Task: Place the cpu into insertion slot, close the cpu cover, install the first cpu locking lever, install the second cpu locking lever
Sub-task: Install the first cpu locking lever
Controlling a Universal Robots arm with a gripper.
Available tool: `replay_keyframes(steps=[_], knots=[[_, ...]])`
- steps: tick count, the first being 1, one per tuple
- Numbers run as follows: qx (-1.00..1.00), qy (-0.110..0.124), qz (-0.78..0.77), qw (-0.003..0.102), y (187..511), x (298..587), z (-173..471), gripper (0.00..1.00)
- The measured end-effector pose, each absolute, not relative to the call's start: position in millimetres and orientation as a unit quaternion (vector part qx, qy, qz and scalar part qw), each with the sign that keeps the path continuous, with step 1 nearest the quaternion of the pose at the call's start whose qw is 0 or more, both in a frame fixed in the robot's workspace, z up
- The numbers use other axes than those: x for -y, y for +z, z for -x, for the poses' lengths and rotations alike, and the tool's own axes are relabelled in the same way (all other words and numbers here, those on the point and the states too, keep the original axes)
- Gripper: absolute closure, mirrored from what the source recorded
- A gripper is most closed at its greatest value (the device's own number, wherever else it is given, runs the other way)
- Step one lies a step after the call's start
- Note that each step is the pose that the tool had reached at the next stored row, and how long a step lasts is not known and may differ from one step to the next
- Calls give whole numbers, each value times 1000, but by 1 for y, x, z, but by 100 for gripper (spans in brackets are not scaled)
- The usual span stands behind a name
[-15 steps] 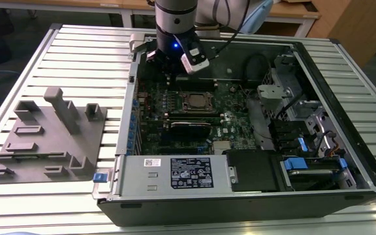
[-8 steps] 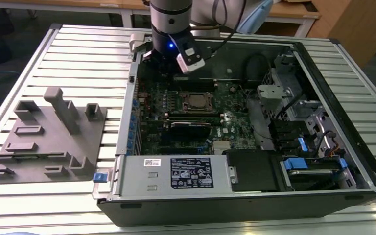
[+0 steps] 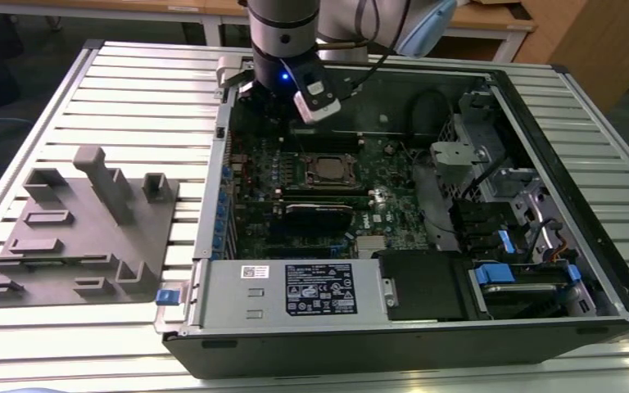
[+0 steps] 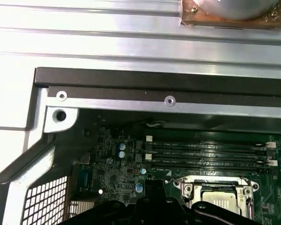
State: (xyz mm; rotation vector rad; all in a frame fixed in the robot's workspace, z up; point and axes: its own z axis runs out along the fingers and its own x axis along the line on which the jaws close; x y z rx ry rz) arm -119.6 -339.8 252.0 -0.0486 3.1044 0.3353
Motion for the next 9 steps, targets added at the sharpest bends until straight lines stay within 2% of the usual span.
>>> replay_keyframes(steps=[1, 9], knots=[[-993, 115, 16, 10, 252, 340, 120, 89], [-992, 121, 15, 10, 252, 340, 120, 89]])
